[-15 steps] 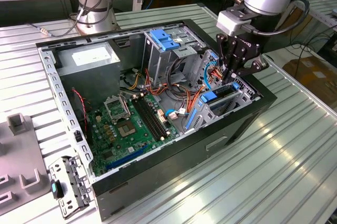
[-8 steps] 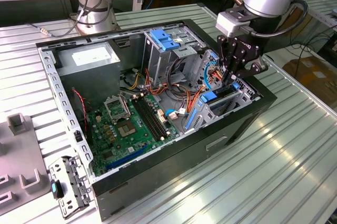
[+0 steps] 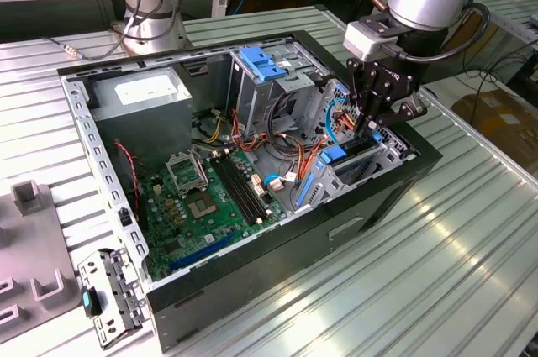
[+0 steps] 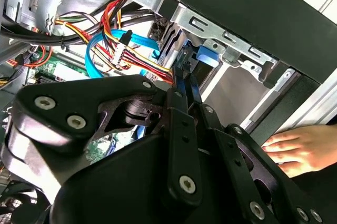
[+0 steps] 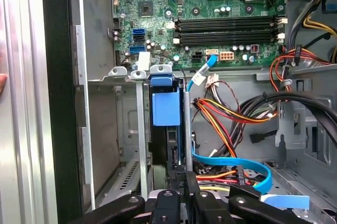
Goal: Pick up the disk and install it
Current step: 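Insert the first disk wire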
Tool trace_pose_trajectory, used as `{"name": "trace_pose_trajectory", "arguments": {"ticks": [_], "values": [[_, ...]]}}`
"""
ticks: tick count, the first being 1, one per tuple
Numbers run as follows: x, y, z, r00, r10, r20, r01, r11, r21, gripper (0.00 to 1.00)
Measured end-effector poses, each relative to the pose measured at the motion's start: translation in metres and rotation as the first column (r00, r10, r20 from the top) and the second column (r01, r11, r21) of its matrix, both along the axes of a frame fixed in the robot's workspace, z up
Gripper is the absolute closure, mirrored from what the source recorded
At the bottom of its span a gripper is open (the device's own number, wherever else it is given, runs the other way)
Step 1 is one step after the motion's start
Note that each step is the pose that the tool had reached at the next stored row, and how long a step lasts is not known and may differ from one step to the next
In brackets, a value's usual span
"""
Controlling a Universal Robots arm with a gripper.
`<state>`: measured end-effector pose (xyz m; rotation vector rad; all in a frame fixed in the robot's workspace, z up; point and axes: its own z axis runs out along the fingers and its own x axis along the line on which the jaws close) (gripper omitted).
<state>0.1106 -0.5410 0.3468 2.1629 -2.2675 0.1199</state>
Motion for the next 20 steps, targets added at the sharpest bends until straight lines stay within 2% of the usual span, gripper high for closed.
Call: {"name": "trace_pose_trajectory", "arguments": {"ticks": [8, 12, 15, 20], "values": [[0.0000, -0.0013, -0.0015, 1.0000, -0.006, 0.0000, 0.006, 1.0000, 0.0000, 0.84], [0.0000, -0.0016, 0.0018, 1.0000, -0.006, -0.0001, 0.006, 1.0000, 0.0001, 0.84], [0.0000, -0.0038, 0.0012, 1.0000, -0.006, -0.0001, 0.006, 1.0000, 0.0000, 0.84], [-0.0004, -0.0040, -0.0006, 1.0000, -0.006, -0.0001, 0.006, 1.0000, -0.0002, 0.84]]}}
